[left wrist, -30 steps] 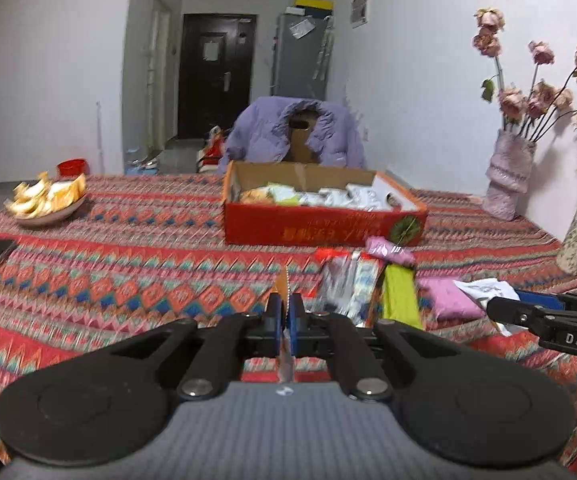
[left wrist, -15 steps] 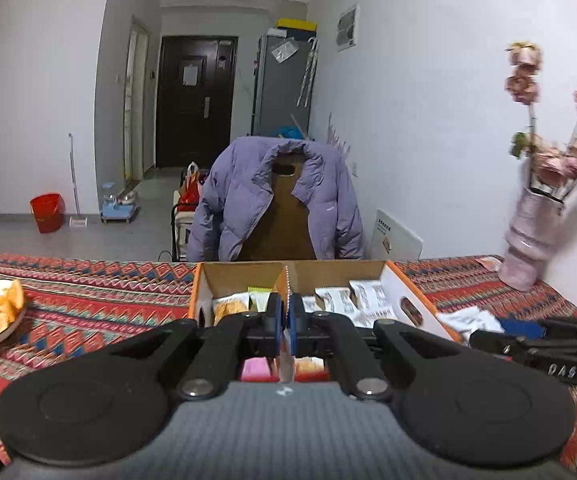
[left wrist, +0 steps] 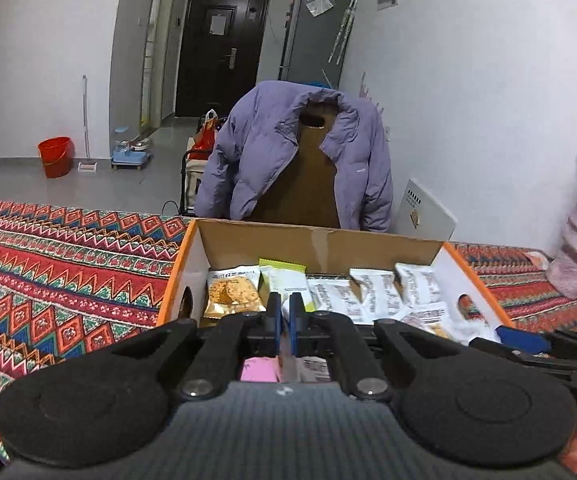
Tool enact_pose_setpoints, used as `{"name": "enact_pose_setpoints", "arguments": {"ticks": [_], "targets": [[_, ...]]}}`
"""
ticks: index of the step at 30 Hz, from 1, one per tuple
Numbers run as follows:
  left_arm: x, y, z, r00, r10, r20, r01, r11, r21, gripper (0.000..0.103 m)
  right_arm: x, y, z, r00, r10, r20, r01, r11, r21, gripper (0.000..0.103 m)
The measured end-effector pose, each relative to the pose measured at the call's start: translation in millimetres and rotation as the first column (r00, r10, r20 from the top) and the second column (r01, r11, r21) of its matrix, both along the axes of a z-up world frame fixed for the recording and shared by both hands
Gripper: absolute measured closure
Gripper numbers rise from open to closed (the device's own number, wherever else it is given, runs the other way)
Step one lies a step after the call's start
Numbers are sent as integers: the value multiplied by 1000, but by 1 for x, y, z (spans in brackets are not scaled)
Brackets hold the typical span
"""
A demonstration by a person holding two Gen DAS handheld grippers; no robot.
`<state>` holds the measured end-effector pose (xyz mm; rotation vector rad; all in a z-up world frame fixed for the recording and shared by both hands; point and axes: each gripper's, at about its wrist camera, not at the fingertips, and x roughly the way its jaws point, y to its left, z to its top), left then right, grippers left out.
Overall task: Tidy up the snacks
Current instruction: 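Carry both white packets into the box and open both tools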
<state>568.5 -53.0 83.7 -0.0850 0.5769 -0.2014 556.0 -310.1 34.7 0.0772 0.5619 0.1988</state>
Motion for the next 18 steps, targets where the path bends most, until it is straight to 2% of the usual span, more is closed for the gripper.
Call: {"name": "enact_pose_setpoints", "arguments": {"ticks": [3, 4, 5, 8, 16, 18], "targets": [[11, 1, -14, 1000, 25, -8, -24, 998, 66, 95, 0, 0, -1, 1000, -24, 13, 24, 1000, 4, 35], [12, 2, -19, 999, 36, -1, -35, 995, 95, 93, -2, -2, 1, 999, -29, 21, 29, 999, 16, 32], [14, 2, -23, 999, 35, 2, -35, 993, 113, 87, -4, -2, 2, 999, -29, 26, 28, 999, 26, 29], [19, 9, -28, 999, 27, -27, -23, 992, 125, 49, -9, -4, 8, 999, -18, 32, 17, 999, 28, 27], [-13, 30, 0, 1000, 4, -2, -3, 996, 92, 41, -39, -5, 31, 999, 1, 41, -2, 1000, 19, 19], [-28, 33, 10, 1000, -6, 11, 5, 995, 98, 35, -51, -5, 38, 999, -1, 46, 0, 1000, 6, 18]]}}
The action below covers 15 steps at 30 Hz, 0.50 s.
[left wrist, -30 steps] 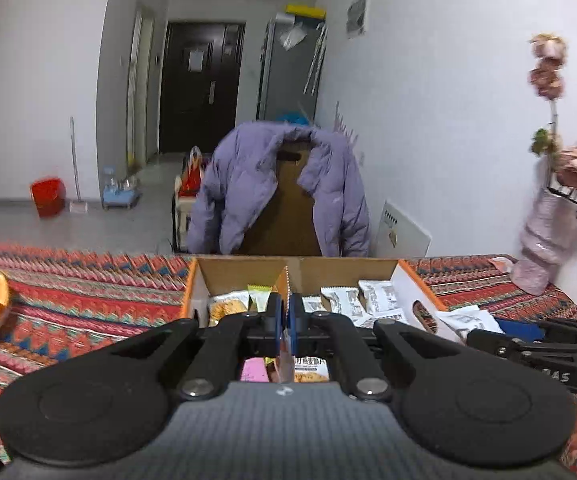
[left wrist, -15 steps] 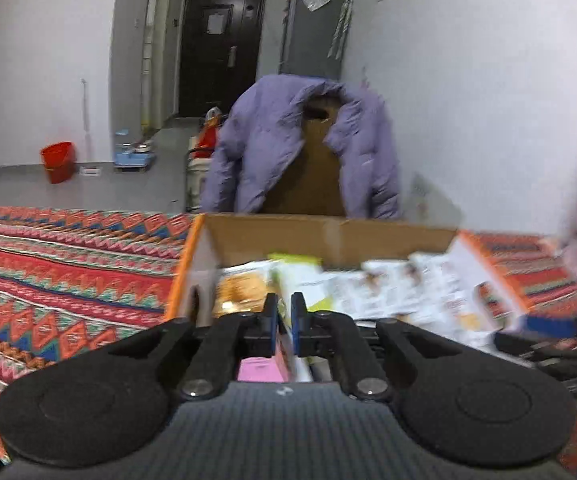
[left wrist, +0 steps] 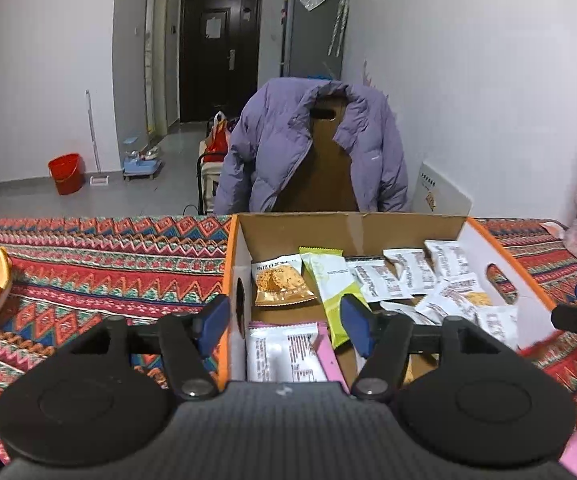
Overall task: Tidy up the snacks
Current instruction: 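Move both tools back toward the remaining snacks on the blanket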
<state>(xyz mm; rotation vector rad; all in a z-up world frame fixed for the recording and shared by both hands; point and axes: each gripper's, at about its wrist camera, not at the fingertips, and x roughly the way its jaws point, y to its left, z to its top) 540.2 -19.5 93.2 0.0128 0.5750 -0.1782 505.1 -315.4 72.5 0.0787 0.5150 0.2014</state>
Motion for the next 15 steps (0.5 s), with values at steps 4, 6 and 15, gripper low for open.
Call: {"name": "enact_pose_setpoints", "arguments": {"ticks": [4, 6, 15], "targets": [[-32, 9, 11, 1000, 3, 27, -4, 1000, 7, 29, -27, 1, 13, 1000, -8, -3, 8, 1000, -20, 15], [-50, 16, 11, 1000, 4, 22, -4, 1000, 0, 26, -46, 2, 20, 1000, 5, 2, -5, 1000, -26, 13], [-171, 27, -11, 999, 0, 53, -2, 1000, 28, 21, -151, 14, 27, 997, 46, 66, -40, 995, -87, 4]]}}
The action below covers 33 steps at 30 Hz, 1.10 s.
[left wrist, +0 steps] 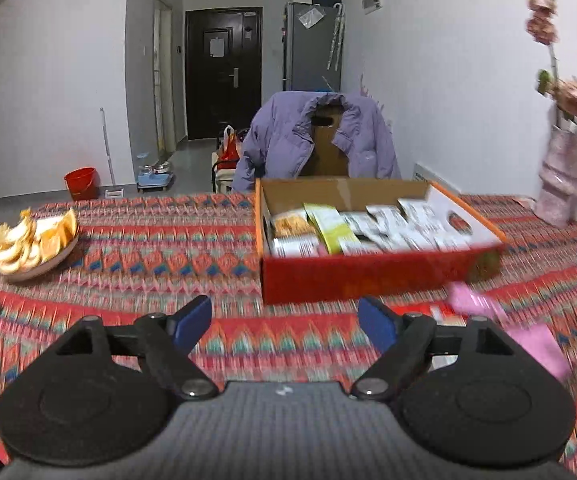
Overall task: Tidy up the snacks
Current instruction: 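Move both tools back toward the remaining snacks on the blanket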
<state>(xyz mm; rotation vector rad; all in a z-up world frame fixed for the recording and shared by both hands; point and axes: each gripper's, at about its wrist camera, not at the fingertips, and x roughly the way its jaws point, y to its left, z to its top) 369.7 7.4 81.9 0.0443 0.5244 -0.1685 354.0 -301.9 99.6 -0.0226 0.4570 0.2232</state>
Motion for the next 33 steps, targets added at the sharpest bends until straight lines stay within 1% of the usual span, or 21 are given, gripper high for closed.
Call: {"name": "enact_pose_setpoints", "arguments": {"ticks": [2, 4, 7, 9, 12, 13, 15, 16, 18, 22, 25, 29, 33], "targets": [[-29, -1, -9, 1000, -14, -7, 14, 1000, 8, 20, -23, 3, -4, 1000, 4, 10, -4, 1000, -14, 4], [-57, -3, -15, 1000, -23, -6, 23, 1000, 8, 18, -48, 5, -10, 1000, -9, 16, 9, 1000, -9, 3], [-96, -10, -22, 999, -37, -8, 37, 999, -17, 16, -82, 9, -20, 1000, -4, 22, 4, 1000, -7, 3], [-119, -15, -25, 999, -48, -3, 48, 999, 0, 15, -101, 11, -26, 1000, -1, 20, 1, 1000, -3, 3], [-146, -24, -27, 999, -24, 30, 23, 999, 32, 11, -130, 14, -33, 1000, 10, 22, -10, 1000, 5, 3], [-153, -27, -27, 999, -17, 37, 16, 999, 40, 11, -139, 14, -36, 999, 16, 31, -16, 1000, -1, 3], [-168, -32, -29, 999, -30, 36, 29, 999, 29, 11, -156, 12, -41, 998, 19, 65, -17, 1000, -23, 3], [-172, -32, -28, 999, -39, 31, 38, 999, 22, 11, -163, 11, -44, 997, 9, 75, -6, 999, -34, 3], [-183, -34, -28, 998, -46, 31, 46, 999, 10, 10, -172, 5, -50, 998, -12, 65, 14, 999, -39, 2], [-197, -37, -32, 999, -37, 31, 37, 999, 8, 9, -185, -5, -63, 999, -28, 25, 28, 1000, -3, 2], [-205, -38, -38, 1000, -27, 14, 27, 1000, -1, 9, -190, -9, -71, 999, -32, 7, 32, 999, -3, 2], [-202, -40, -44, 1000, -18, -17, 18, 1000, -3, 9, -189, -13, -77, 999, -54, -2, 54, 998, -18, 2], [-194, -43, -45, 1000, -16, -26, 16, 1000, 4, 9, -182, -24, -78, 996, -88, -19, 88, 996, 10, 2]]}}
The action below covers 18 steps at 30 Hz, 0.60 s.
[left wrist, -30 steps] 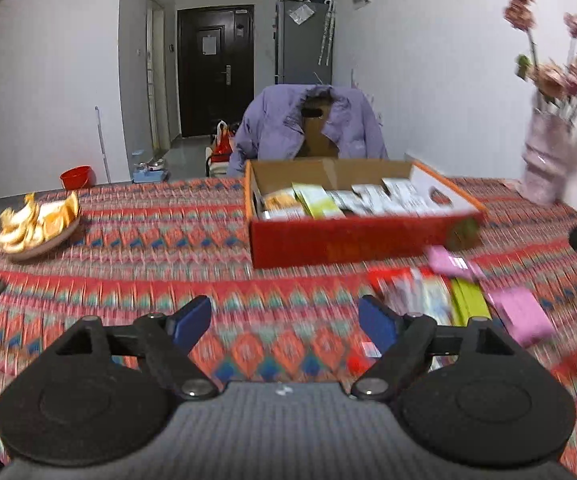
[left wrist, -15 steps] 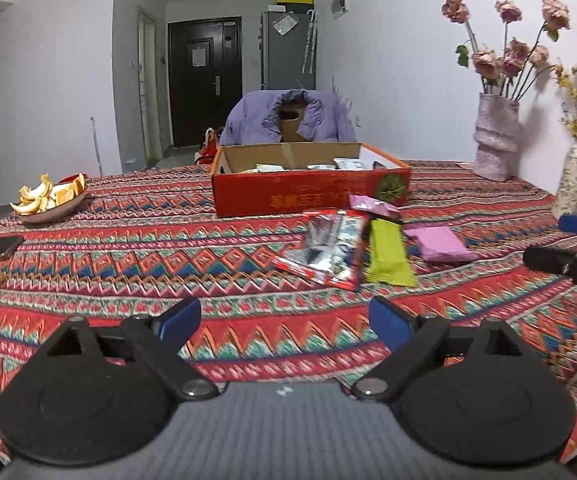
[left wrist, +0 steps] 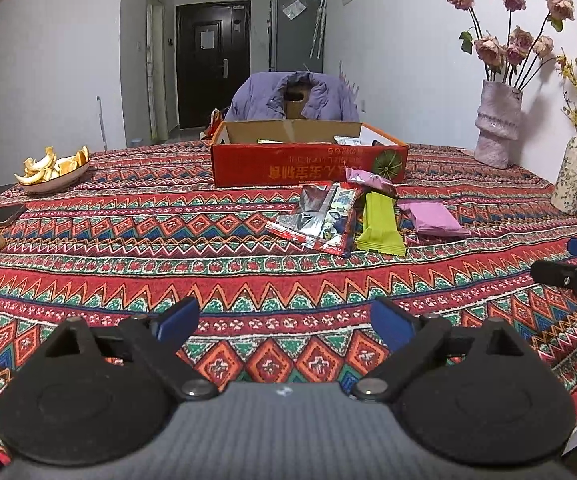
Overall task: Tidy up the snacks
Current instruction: 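Move both tools back toward the remaining snacks on the blanket, then grasp the silver-and-blue packet with the left tool while the right tool grasps the pink packet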
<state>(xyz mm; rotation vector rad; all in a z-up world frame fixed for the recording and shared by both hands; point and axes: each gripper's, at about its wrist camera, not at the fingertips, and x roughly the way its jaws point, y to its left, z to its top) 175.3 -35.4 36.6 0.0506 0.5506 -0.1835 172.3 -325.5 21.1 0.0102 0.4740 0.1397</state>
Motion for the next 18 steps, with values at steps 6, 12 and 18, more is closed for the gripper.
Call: {"name": "enact_pose_setpoints", "arguments": {"ticks": [6, 12, 18], "targets": [[27, -8, 0, 1000, -11, -27, 11, 1000, -2, 9, 18, -9, -1, 1000, -19, -17, 19, 1000, 19, 2], [65, -22, -1, 998, -40, -45, 41, 999, 7, 9, 47, -13, -3, 998, -22, -53, 24, 999, 26, 2], [114, -41, -3, 996, -86, -36, 88, 996, 35, 9, 82, -9, -5, 997, -8, -81, 11, 999, 41, 2]]}}
